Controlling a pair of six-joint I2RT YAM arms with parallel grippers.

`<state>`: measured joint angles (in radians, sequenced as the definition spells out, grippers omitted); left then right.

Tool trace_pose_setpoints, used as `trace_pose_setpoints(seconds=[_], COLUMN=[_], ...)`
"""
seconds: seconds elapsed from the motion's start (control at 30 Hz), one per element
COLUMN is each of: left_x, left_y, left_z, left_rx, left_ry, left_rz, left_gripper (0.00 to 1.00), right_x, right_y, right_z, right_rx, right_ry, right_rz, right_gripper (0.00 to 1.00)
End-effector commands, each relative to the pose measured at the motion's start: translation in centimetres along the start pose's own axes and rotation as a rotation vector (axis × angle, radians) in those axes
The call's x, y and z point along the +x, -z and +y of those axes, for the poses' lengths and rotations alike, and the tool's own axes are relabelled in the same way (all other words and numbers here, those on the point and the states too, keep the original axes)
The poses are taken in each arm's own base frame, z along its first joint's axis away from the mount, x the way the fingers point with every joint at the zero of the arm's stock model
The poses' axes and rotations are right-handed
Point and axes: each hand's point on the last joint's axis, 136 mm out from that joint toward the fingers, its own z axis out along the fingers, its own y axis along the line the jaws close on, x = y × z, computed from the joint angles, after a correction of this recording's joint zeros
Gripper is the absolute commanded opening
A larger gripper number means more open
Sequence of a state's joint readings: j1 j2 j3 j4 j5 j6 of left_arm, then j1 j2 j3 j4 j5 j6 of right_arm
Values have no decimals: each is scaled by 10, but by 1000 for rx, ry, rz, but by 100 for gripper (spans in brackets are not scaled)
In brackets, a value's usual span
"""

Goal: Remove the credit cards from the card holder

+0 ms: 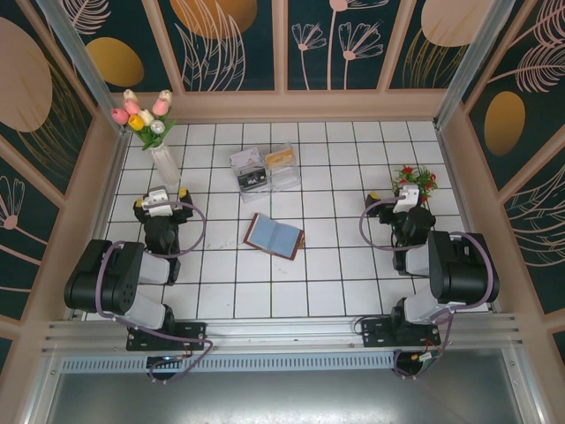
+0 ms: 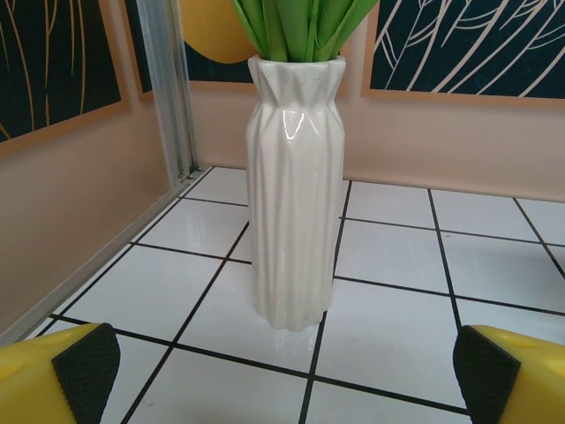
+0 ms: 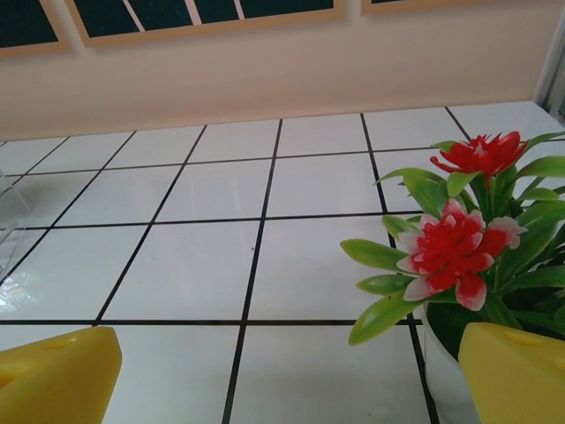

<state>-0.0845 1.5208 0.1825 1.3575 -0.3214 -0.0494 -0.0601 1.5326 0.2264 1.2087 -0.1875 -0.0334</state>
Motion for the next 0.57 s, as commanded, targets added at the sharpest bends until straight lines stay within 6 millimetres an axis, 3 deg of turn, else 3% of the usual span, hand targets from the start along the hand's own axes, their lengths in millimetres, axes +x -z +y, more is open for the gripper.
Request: trace_pose_setpoints(seconds=[0.0, 0.53], left_x=[-5, -4], left_y=[-3, -7], left_z=[2, 3], left_rx=[-10, -12], left_ry=[20, 23], left_rz=[-18, -5], left_gripper=[99, 99], right_x=[-10, -9], right_y=[0, 0], right_z=[-4, -7], right_rx=[20, 37], right_ry=[-21, -27], right_rz=[-44, -42], right_gripper=[99, 99])
